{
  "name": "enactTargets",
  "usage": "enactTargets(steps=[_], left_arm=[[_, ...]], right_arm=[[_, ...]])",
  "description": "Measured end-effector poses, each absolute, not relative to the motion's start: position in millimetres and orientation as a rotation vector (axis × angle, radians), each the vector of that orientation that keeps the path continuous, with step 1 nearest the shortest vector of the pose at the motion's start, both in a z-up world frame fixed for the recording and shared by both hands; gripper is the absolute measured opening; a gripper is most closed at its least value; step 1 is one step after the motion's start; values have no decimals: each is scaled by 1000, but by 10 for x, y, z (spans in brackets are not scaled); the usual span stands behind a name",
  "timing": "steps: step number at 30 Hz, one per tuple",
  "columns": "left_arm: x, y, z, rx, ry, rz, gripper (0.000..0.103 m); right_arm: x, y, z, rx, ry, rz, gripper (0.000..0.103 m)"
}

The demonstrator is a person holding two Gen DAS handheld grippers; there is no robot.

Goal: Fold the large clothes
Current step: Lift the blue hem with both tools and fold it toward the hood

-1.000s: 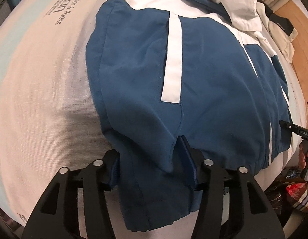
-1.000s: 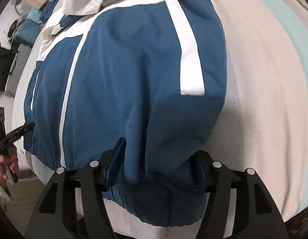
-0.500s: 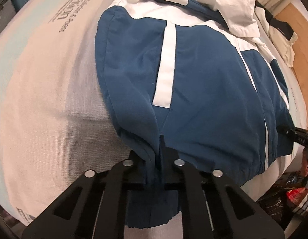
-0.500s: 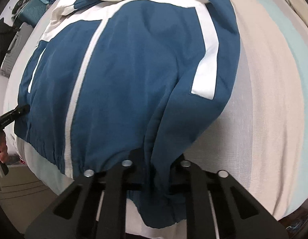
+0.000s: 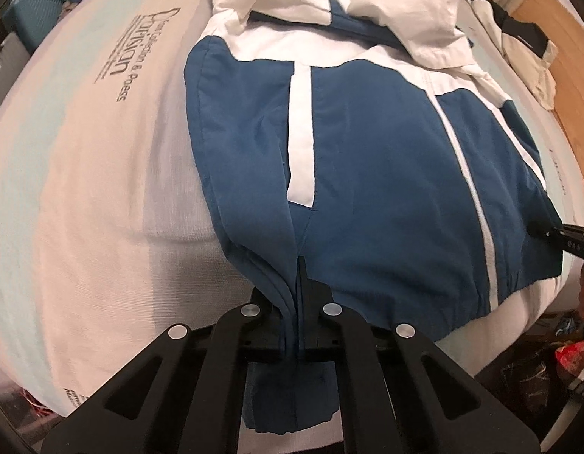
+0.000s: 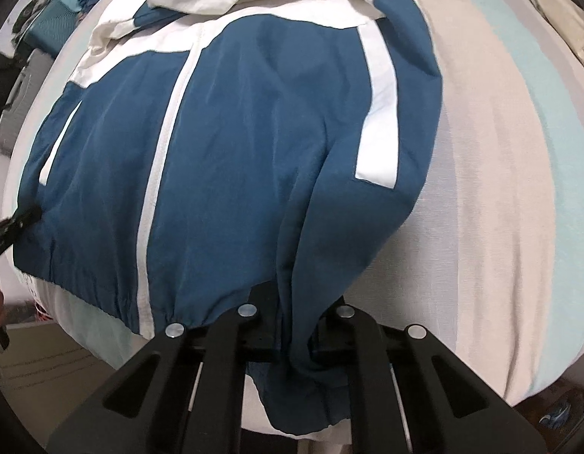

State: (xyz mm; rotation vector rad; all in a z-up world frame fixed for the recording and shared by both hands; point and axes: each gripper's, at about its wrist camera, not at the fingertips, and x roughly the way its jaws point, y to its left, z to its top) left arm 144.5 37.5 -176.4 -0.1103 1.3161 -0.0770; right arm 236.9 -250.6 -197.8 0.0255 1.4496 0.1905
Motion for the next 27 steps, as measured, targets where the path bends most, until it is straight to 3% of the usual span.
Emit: enactTargets(steps=[27], left_arm=[[1952, 498, -966, -63, 1385, -92, 2]], right_arm=[[2816, -2641, -1023, 38, 1473, 329, 7]])
